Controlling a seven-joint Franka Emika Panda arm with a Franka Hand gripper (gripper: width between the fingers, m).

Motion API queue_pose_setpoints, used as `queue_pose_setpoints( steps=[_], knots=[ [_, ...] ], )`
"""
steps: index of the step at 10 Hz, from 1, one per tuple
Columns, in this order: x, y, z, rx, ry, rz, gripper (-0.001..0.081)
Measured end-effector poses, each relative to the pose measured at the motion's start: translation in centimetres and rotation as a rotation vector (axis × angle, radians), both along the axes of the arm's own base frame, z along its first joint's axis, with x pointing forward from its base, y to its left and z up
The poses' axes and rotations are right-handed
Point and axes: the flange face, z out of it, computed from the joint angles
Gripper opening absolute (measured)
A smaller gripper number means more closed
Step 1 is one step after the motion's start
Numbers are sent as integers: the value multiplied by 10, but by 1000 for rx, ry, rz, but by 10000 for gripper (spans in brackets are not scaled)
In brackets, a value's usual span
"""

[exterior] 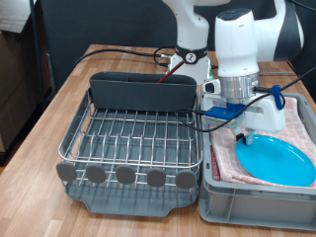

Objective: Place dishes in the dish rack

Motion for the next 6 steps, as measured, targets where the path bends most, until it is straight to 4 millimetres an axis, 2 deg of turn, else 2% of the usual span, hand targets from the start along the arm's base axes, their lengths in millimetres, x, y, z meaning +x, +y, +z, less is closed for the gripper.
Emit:
queue_pose_setpoints(
  steps=[1, 6],
  knots=[
    [0, 0, 0, 0, 0, 0, 43],
    [5, -1, 6, -55, 33, -9, 43]
  ],
)
